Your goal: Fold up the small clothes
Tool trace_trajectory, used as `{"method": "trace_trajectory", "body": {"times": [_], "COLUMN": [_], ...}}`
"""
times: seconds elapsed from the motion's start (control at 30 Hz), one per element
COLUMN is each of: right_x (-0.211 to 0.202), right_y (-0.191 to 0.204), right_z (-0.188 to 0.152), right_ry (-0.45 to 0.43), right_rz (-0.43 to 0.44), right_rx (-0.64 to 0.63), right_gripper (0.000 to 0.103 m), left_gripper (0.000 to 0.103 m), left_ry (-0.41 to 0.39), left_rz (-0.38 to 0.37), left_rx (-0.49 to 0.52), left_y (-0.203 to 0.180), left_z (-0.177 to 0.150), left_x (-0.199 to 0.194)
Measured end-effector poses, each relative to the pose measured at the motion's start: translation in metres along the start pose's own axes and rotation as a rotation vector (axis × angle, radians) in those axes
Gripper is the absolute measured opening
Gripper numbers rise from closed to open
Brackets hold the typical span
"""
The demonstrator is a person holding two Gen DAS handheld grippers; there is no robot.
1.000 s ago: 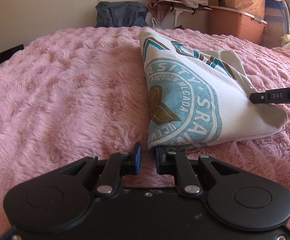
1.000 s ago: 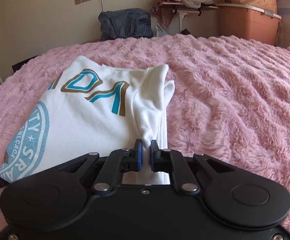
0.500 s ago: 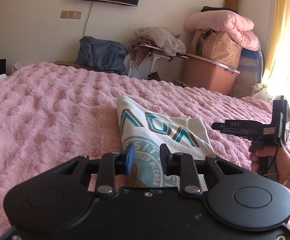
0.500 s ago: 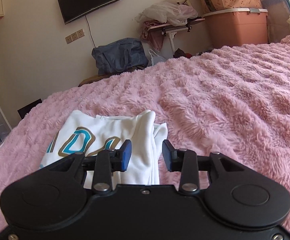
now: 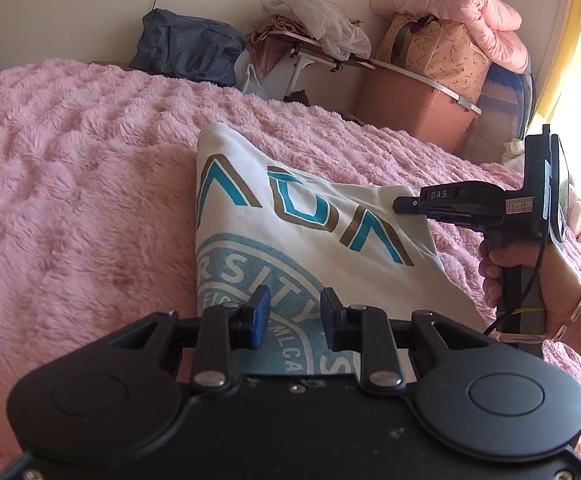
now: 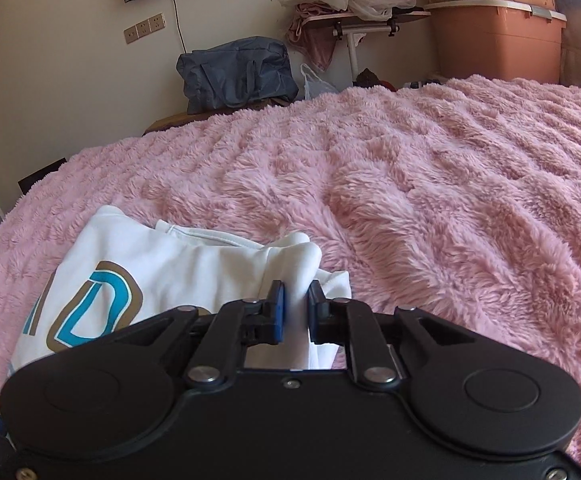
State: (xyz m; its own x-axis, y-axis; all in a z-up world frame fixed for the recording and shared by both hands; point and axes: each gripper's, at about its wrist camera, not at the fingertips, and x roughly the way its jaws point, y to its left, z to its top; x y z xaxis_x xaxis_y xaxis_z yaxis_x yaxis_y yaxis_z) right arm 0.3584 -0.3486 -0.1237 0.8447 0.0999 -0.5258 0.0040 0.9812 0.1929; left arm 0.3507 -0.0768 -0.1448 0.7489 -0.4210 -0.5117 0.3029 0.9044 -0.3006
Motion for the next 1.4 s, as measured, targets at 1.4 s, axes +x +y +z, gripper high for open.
{"method": "trace_trajectory", "body": {"times": [1.4], "right_x": [-0.174], "right_y": [0.006], "right_z": [-0.101], "right_ry": [0.032], "right_rz": [0.017], "right_rx": [0.017], "right_gripper": [0.003], "left_gripper": [0.038], "left_ry": [0.125], "left_rz": [0.004], "left_rx": [-0.119], "left_y": [0.021], "left_z": [-0.036], "left_x": [-0.039]}}
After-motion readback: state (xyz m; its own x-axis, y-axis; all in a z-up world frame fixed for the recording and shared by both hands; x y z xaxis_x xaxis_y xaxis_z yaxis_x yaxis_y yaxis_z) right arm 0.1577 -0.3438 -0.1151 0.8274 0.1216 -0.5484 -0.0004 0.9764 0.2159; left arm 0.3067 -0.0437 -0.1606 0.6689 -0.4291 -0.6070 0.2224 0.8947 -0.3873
